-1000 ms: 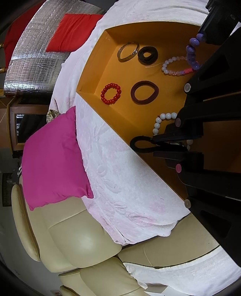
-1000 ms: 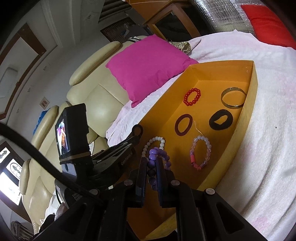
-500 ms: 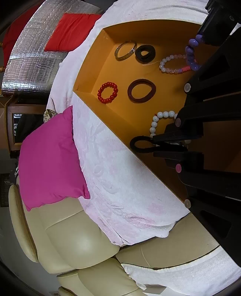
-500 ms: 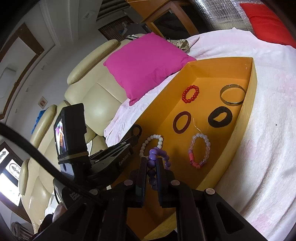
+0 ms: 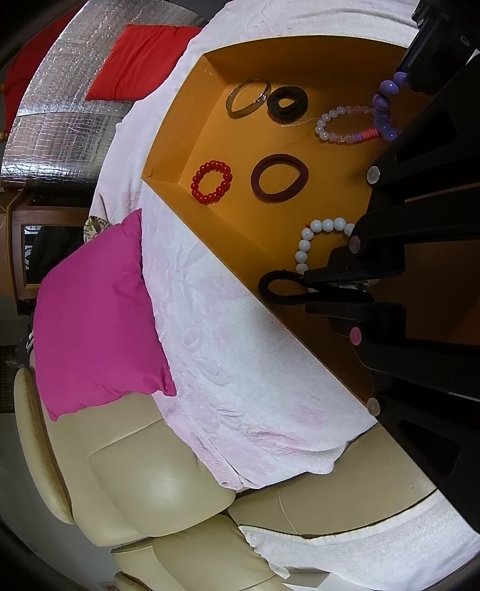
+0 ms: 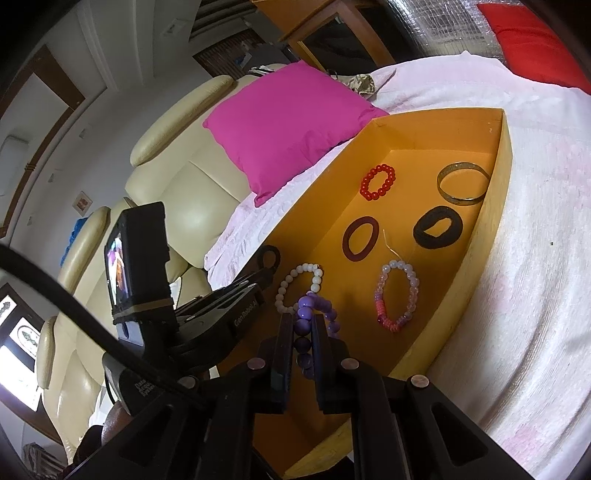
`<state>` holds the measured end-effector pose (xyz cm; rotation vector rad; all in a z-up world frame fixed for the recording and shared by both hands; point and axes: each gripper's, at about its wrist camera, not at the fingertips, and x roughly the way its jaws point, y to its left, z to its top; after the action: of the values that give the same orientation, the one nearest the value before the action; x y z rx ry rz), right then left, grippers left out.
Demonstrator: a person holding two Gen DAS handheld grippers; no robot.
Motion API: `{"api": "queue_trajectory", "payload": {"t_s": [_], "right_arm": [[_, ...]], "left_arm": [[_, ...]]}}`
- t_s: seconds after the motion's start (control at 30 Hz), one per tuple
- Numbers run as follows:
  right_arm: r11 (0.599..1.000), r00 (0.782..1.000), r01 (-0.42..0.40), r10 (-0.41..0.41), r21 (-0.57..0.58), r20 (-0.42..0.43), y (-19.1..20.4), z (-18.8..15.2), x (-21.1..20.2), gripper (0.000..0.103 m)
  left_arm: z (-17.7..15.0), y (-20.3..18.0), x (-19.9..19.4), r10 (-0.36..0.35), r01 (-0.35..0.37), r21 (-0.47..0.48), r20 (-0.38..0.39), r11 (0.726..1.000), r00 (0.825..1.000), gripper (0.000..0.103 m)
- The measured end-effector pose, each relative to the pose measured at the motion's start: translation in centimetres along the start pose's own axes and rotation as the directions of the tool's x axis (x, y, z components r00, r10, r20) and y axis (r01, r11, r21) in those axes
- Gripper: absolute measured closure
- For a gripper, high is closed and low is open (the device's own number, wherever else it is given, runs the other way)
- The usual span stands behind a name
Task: Organize jewelry
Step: 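Lower both items into the orange box and open both tools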
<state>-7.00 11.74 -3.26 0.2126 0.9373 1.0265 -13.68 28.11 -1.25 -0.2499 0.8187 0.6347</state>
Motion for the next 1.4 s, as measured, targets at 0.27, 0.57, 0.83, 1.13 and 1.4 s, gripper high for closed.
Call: {"api": "queue_trajectory", "payload": {"t_s": [0.27,0.57,0.83,1.13,1.4], "right_arm": [[1.000,1.000,0.007,-0.007,-0.001,-0.007,0.17,-0.09,0.27,0.092],[1.000,1.000,0.011,-0.011,0.003,-0.015,-0.01,-0.17,0.38,0.092],[1.000,1.000,0.018,-0.018,0.002,-0.020,0.05,-0.15,0.66,0.092],[1.000,0.999,0.025,-0.025,0.000,-0.023,0.11,-0.17,0.83,0.092],[0.999,1.000,0.006,-0.005,0.039,-0.029,-0.27,0.02,0.70,0.089]], "left_arm": [[-0.09,0.01,0.09,-0.004,0.004,0.002,-0.004,1.000,1.000,0.093],[-0.09,0.17,0.42,-0.005,0.005,-0.005,-0.018,1.000,1.000,0.093],[-0.12,0.34,0.64,-0.002,0.002,-0.011,-0.029,1.000,1.000,0.092],[-0.15,0.45,0.86,0.007,-0.008,-0.015,-0.041,1.000,0.999,0.092],[-0.06,0.38,0.85,0.009,-0.009,-0.005,-0.038,1.000,0.999,0.077]]}}
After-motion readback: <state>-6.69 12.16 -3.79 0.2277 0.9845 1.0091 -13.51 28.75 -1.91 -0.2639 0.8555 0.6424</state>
